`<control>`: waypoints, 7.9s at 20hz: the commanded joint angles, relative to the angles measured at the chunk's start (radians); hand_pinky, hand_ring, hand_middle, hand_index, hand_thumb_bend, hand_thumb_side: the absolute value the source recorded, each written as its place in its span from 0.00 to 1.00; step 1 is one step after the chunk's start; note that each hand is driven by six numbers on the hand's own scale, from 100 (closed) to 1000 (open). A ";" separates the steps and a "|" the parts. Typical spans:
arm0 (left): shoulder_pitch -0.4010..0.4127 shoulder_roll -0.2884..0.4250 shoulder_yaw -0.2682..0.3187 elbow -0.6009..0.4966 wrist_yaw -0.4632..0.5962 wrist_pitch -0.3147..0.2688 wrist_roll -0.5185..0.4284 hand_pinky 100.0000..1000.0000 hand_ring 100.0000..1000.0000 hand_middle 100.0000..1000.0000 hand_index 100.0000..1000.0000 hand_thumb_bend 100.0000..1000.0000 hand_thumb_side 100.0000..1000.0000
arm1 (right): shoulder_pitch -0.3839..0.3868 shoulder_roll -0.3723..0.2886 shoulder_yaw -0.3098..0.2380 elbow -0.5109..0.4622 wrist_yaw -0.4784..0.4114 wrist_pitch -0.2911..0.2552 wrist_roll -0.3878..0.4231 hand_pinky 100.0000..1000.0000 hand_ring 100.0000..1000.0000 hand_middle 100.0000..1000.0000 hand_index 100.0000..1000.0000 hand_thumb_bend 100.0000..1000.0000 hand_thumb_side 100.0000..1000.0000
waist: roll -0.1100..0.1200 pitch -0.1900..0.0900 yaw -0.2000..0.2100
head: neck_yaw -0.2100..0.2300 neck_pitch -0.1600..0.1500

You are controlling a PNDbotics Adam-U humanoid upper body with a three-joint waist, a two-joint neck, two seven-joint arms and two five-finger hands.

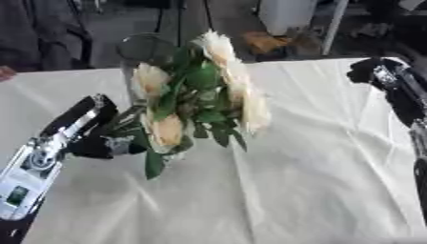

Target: Arrange flowers into the vase.

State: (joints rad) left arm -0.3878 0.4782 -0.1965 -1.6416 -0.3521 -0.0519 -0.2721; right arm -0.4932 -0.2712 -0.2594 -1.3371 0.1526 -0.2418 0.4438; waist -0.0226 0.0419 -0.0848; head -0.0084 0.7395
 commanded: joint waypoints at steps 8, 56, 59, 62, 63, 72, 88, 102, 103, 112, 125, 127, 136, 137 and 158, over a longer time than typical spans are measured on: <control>-0.043 0.032 0.041 -0.076 0.137 0.045 0.039 0.00 0.00 0.00 0.00 0.85 0.70 | -0.019 -0.016 -0.009 -0.018 0.005 -0.002 -0.003 0.77 0.72 0.49 0.69 0.00 0.80 | -0.003 -0.014 0.000 | 0.000 -0.020; -0.488 0.098 0.149 0.134 0.782 -0.011 0.477 0.00 0.00 0.00 0.00 0.95 0.61 | -0.016 0.006 0.000 -0.018 0.007 0.001 0.013 0.77 0.72 0.48 0.68 0.00 0.80 | -0.004 -0.026 -0.053 | 0.005 -0.059; -0.503 0.107 0.164 0.115 0.810 -0.021 0.504 0.00 0.00 0.00 0.00 0.97 0.60 | -0.015 0.006 -0.001 -0.018 0.007 0.002 0.012 0.77 0.72 0.48 0.68 0.00 0.80 | -0.003 -0.028 -0.053 | 0.005 -0.058; -0.510 0.113 0.172 0.093 0.831 -0.029 0.525 0.00 0.00 0.00 0.00 0.97 0.60 | -0.014 0.008 -0.001 -0.019 0.008 0.003 0.013 0.77 0.72 0.48 0.68 0.00 0.80 | -0.002 -0.029 -0.054 | 0.005 -0.061; -0.510 0.114 0.172 0.086 0.836 -0.030 0.530 0.00 0.00 0.00 0.00 0.97 0.60 | -0.013 0.008 -0.001 -0.020 0.008 0.004 0.013 0.77 0.72 0.48 0.68 0.00 0.80 | -0.002 -0.029 -0.054 | 0.005 -0.061; -0.505 0.114 0.164 0.059 0.838 -0.026 0.536 0.00 0.00 0.00 0.00 0.97 0.60 | -0.013 0.009 -0.002 -0.021 0.008 0.005 0.014 0.77 0.72 0.48 0.68 0.00 0.80 | -0.001 -0.028 -0.055 | 0.004 -0.062; -0.512 0.077 0.106 0.147 0.952 -0.130 0.521 0.00 0.00 0.00 0.00 0.96 0.61 | -0.011 0.012 0.001 -0.023 0.007 0.006 0.021 0.77 0.72 0.48 0.68 0.00 0.80 | 0.004 -0.026 -0.066 | 0.006 -0.065; -0.525 0.072 0.100 0.213 1.002 -0.185 0.497 0.00 0.00 0.00 0.00 0.95 0.60 | -0.016 0.013 0.001 -0.025 0.009 0.007 0.024 0.77 0.72 0.48 0.68 0.00 0.80 | 0.007 -0.019 -0.075 | 0.007 -0.069; -0.526 0.072 0.100 0.213 1.002 -0.185 0.497 0.00 0.00 0.00 0.00 0.95 0.60 | -0.016 0.013 0.001 -0.024 0.009 0.007 0.024 0.77 0.72 0.48 0.68 0.00 0.80 | 0.006 -0.019 -0.075 | 0.007 -0.069; -0.528 0.077 0.103 0.213 0.999 -0.187 0.498 0.00 0.00 0.00 0.00 0.95 0.60 | -0.016 0.016 0.000 -0.025 0.010 0.007 0.024 0.77 0.72 0.48 0.68 0.00 0.80 | 0.006 -0.020 -0.075 | 0.005 -0.071; -0.530 0.111 0.128 0.228 0.862 -0.195 0.534 0.00 0.00 0.00 0.00 0.95 0.57 | -0.014 0.017 0.000 -0.029 0.011 0.010 0.025 0.77 0.72 0.48 0.68 0.00 0.80 | 0.010 -0.022 -0.075 | 0.002 -0.073; -0.527 0.113 0.132 0.233 0.819 -0.206 0.547 0.00 0.00 0.00 0.00 0.95 0.57 | -0.013 0.017 -0.001 -0.029 0.011 0.010 0.026 0.77 0.72 0.48 0.68 0.00 0.80 | 0.010 -0.022 -0.075 | 0.001 -0.074; -0.523 0.098 0.116 0.258 0.710 -0.211 0.557 0.00 0.00 0.00 0.00 0.94 0.57 | -0.015 0.017 -0.001 -0.028 0.011 0.010 0.026 0.77 0.72 0.48 0.68 0.00 0.80 | 0.009 -0.019 -0.077 | -0.001 -0.071; -0.524 0.096 0.113 0.264 0.704 -0.211 0.555 0.00 0.00 0.00 0.00 0.94 0.57 | -0.015 0.018 -0.001 -0.029 0.011 0.010 0.027 0.77 0.72 0.48 0.68 0.00 0.80 | 0.010 -0.018 -0.078 | -0.001 -0.072; -0.543 0.076 0.056 0.359 0.535 -0.230 0.496 0.00 0.00 0.00 0.00 0.91 0.58 | -0.019 0.015 0.002 -0.032 0.009 0.011 0.037 0.77 0.72 0.48 0.68 0.00 0.80 | 0.024 -0.004 -0.102 | -0.001 -0.079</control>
State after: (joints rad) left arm -0.9018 0.5404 -0.1438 -1.2793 0.1934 -0.2815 0.2287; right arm -0.4929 -0.2408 -0.2581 -1.3432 0.1572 -0.2291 0.4759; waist 0.0027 0.0493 -0.1855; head -0.0099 0.6708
